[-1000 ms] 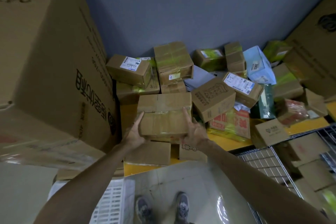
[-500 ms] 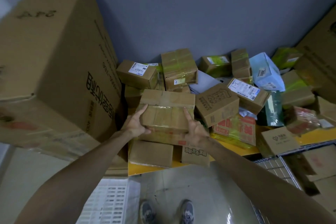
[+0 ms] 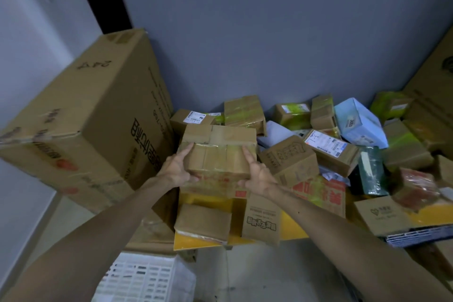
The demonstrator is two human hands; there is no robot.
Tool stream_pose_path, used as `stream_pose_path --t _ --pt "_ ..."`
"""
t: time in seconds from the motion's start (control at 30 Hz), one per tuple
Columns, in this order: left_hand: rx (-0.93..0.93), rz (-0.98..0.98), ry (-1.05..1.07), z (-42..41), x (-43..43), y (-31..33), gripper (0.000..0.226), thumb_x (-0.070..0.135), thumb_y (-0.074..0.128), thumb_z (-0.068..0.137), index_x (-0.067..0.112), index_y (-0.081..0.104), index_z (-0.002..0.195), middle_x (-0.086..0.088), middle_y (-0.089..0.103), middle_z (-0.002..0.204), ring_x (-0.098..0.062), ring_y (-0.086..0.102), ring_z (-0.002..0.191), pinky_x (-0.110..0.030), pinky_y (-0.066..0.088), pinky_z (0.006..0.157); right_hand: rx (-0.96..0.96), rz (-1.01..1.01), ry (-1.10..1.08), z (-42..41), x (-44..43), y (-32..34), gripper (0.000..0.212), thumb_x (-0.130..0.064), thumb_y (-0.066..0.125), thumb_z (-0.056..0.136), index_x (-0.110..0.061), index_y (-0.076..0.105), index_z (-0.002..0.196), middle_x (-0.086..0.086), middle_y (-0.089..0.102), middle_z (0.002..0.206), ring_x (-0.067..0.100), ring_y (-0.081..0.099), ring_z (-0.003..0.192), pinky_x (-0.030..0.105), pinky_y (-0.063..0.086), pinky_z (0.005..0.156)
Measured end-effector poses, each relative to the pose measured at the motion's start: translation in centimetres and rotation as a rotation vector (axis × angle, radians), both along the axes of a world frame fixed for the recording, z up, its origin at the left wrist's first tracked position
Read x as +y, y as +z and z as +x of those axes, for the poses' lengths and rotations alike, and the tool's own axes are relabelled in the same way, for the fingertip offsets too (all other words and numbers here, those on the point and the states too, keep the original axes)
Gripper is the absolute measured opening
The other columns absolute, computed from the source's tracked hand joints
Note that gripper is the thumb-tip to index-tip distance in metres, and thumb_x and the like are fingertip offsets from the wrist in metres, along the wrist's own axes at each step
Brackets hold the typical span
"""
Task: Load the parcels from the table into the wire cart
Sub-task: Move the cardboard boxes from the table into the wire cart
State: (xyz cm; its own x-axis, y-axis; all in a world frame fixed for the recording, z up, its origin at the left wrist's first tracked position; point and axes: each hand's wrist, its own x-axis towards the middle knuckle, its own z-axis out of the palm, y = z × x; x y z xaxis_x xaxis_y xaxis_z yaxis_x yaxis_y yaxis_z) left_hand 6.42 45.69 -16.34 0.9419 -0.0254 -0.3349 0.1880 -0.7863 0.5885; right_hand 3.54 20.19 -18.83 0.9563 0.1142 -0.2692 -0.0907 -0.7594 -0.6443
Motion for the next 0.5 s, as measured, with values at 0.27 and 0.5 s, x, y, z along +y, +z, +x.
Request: stream_pose_path --t 0.27,0.5 --pt "-0.137 0.053 -0.035 -0.7 -1.3 5.2 0.121 0.027 0.092 0.066 0.044 0.012 0.155 -0.009 0.028 0.158 -0.028 0.025 0.145 -0.04 0.027 0.119 -0.127 0.034 -0.024 -0.9 -1.1 4.2 0.112 -0.023 0.075 0.086 -0.038 -0.012 0.154 0.011 0.048 0.143 0.028 0.058 0.116 0.034 0.05 0.095" --pt "-0.271 0.033 -0.138 -0.7 -1.9 10.1 0.119 0.028 0.09 0.069 0.046 0.01 0.155 -0.012 0.026 0.158 -0.032 0.019 0.146 -0.045 0.026 0.119 -0.249 0.031 -0.126 -2.9 -1.3 9.0 0.112 -0.024 0.076 0.085 -0.035 -0.01 0.155 0.013 0.045 0.145 0.031 0.048 0.129 0.039 0.042 0.107"
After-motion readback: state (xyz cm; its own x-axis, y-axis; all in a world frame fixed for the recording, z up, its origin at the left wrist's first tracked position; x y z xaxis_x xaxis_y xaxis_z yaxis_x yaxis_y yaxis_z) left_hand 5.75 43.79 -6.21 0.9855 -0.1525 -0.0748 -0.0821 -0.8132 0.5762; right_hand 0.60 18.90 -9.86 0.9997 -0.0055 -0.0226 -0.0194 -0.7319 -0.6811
